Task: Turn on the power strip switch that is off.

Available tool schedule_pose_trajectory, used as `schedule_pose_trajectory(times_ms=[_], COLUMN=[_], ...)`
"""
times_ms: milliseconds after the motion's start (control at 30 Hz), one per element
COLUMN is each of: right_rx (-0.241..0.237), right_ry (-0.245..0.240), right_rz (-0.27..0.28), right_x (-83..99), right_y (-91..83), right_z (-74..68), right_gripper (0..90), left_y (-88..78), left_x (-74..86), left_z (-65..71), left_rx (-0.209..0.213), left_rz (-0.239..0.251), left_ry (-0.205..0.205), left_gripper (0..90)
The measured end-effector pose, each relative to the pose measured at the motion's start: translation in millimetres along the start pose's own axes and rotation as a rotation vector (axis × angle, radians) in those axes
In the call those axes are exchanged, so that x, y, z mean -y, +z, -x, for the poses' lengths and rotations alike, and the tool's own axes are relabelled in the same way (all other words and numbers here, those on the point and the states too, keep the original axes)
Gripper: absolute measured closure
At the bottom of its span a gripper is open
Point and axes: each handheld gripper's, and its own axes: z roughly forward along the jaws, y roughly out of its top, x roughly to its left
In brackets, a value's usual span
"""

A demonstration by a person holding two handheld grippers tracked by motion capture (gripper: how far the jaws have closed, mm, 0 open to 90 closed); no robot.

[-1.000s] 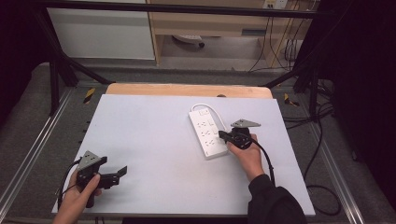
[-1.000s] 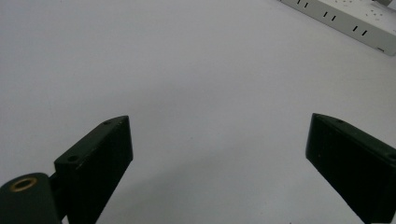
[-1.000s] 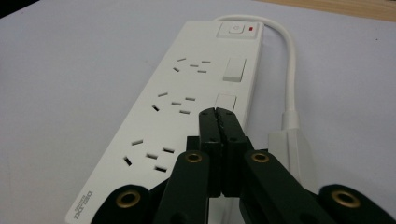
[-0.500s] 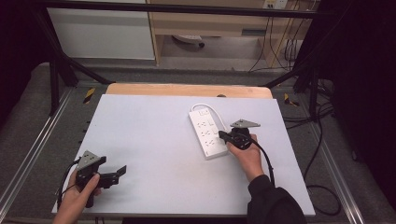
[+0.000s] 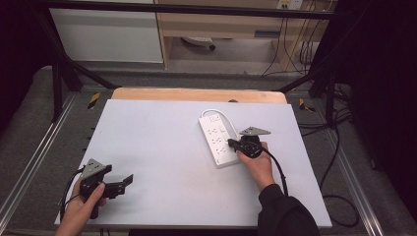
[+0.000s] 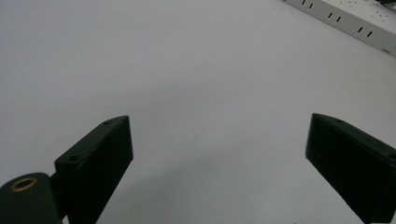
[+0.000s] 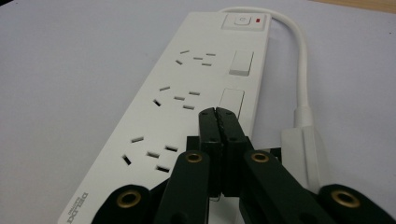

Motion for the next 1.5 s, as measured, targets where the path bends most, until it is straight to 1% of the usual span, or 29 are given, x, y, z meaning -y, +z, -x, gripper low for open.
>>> schedule_pose_trajectory(times_ms=[100,333,433,500,567,633,800,1067,1267,1500], right_rx=[0.000,-0.009,-0.009,-0.002,-0.004,-0.006,-0.009,-0.008,-0.009,-0.011], right_ry=[-0.001,0.019,0.018,0.013,0.018,0.033,0.037,0.030,0.034,0.024], right_rz=[0.002,0.009,0.014,0.006,0.012,0.016,0.018,0.016,0.019,0.020], right_x=[0.6,1.7,2.2,3.1,3.7,3.8,3.2,2.7,1.5,-0.5], right_y=[0.0,0.2,0.7,2.0,2.5,3.0,4.4,4.5,3.1,2.0], right_z=[-0.6,0.5,0.7,1.0,1.7,2.4,2.6,2.8,3.3,3.5], right_gripper=[90.0,90.0,90.0,90.0,90.0,90.0,90.0,90.0,90.0,90.0], left_y=[0.3,0.0,0.1,0.2,0.1,0.1,0.1,0.1,0.1,0.0], left_x=[0.0,0.1,0.1,0.1,0.1,0.1,0.1,0.1,0.1,0.1], left_z=[0.0,-0.1,0.1,0.2,0.2,0.1,0.0,-0.2,-0.2,-0.1], left_rx=[-0.001,0.000,0.000,0.000,0.001,0.000,0.001,0.000,0.000,0.000], left_rz=[-0.003,-0.001,-0.001,-0.002,-0.003,-0.002,-0.002,-0.002,-0.002,-0.002], left_ry=[0.002,0.000,0.001,0.001,0.001,0.001,0.001,0.000,0.000,0.000], left_gripper=[7.7,7.7,7.7,7.7,7.7,7.7,7.7,7.7,7.7,7.7])
